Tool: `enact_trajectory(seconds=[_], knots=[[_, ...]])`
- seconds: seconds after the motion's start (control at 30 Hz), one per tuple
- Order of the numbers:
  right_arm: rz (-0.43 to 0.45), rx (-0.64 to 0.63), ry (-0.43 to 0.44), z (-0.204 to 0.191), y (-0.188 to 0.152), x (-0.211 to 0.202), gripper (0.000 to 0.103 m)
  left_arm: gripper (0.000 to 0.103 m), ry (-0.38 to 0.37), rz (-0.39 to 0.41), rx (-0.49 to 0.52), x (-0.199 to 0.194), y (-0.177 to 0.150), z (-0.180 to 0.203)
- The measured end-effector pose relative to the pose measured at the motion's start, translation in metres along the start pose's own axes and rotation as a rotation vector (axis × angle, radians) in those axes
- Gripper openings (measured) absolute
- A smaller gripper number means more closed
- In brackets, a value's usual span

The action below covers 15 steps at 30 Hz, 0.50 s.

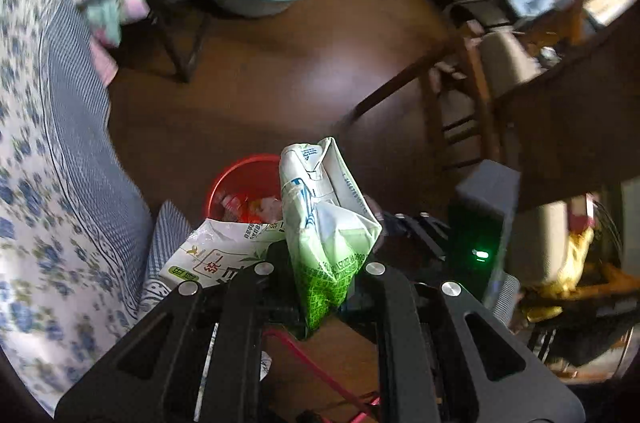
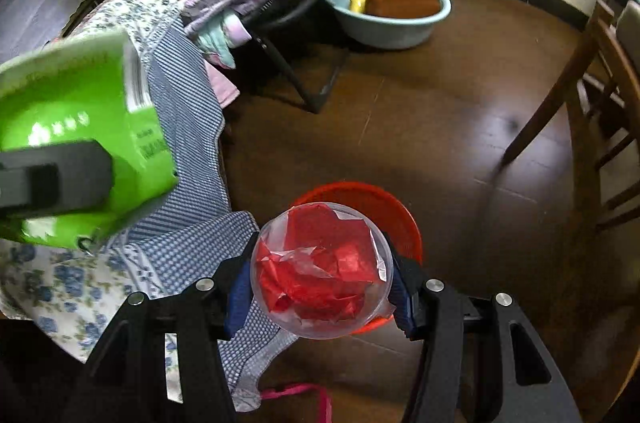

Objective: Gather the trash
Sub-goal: 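Carry the green tissue packet and clear red cup to the red wastebasket, then open both grippers to drop the packet and cup into the wastebasket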

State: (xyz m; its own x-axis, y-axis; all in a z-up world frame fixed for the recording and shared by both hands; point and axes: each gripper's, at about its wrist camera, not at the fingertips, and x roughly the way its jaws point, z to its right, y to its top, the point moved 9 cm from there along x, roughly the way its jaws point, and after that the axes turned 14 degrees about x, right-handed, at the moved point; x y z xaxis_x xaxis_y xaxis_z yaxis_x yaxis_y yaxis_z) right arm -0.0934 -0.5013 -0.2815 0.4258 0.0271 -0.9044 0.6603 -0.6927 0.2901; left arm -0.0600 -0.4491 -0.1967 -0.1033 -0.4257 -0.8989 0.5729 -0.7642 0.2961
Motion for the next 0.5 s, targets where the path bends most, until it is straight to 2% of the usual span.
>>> enact_trajectory(seconds=[0.23,0.4,0.43,0.47,0.5], knots=[[-0.059,0.046,-0.015,0.019,-0.012,0.033,0.056,0.014,-0.02,-0.083,-0.067,0.041,-0.005,-0.008],[-0.082,0.053,-0.027,0.027,-0.015,0.049,0.057,0.015,-0.054,-0.099,-0.092,0.054,-0.003,-0.008],[-0.079,0.055,-0.032,0.028,-0.015,0.05,0.057,0.024,-0.062,-0.107,-0.098,0.056,-0.003,-0.008],[-0.085,0.055,-0.033,0.029,-0.016,0.052,0.061,0.045,-0.08,-0.128,-0.115,0.059,-0.005,-0.008],[-0.096,0.054,-0.042,0.031,-0.018,0.054,0.068,0.052,-0.089,-0.136,-0.128,0.06,-0.006,-0.008]])
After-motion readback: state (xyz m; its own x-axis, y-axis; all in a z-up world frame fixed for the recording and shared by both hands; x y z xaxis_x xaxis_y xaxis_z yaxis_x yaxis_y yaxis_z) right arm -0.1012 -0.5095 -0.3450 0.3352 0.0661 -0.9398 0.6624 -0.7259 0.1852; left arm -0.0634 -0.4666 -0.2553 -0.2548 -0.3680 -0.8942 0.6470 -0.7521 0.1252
